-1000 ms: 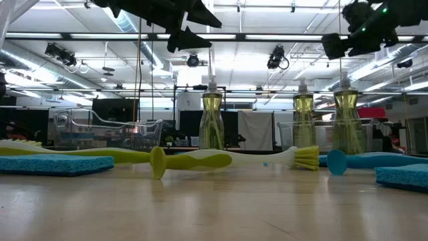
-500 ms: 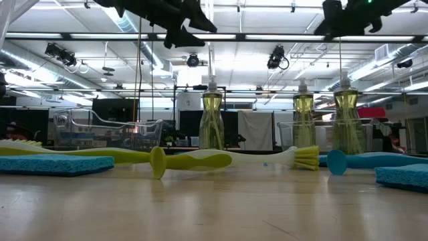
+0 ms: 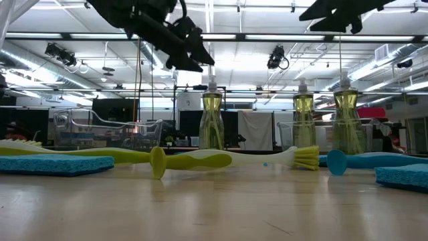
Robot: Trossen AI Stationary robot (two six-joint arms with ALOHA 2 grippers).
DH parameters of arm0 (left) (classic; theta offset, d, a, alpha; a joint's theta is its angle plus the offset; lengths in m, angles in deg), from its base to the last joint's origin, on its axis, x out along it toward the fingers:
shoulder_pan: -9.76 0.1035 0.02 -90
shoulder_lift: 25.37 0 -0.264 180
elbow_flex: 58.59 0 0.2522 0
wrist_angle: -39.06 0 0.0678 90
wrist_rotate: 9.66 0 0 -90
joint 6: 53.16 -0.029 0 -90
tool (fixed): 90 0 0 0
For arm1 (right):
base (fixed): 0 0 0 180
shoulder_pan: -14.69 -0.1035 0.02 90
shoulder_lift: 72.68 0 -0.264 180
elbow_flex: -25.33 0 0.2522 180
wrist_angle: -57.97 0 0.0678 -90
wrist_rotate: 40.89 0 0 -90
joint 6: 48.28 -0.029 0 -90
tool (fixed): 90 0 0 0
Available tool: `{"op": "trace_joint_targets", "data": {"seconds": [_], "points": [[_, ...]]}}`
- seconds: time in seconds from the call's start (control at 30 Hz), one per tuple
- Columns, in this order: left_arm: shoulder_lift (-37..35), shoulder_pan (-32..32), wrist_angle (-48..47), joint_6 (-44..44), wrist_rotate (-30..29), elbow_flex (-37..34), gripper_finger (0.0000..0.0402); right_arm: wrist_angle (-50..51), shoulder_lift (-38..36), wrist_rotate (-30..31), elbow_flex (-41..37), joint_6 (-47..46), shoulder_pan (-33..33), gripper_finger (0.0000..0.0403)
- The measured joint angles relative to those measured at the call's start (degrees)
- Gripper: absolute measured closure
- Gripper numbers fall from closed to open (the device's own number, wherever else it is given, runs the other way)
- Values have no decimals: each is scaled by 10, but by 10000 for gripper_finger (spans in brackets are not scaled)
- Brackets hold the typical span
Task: Pick & Place Kitchen Sink Supplies
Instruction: Put the yellow dish soap bottle into the right transparent bin
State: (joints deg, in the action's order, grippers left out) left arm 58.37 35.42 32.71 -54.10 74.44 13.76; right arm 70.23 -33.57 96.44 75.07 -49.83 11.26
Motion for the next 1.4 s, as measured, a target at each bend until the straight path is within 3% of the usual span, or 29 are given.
{"op": "trace_joint_targets", "data": {"seconds": [0.33, 0.97, 1.4], "points": [[62, 13, 63, -14, -97, 0, 56, -29, 64, -4, 0, -43, -6, 111], [81, 61, 140, 36, -36, 0, 56, -58, 94, -4, 0, -36, -6, 111], [122, 58, 200, 46, -45, 0, 58, -61, 94, -3, 0, -38, -6, 111]]}}
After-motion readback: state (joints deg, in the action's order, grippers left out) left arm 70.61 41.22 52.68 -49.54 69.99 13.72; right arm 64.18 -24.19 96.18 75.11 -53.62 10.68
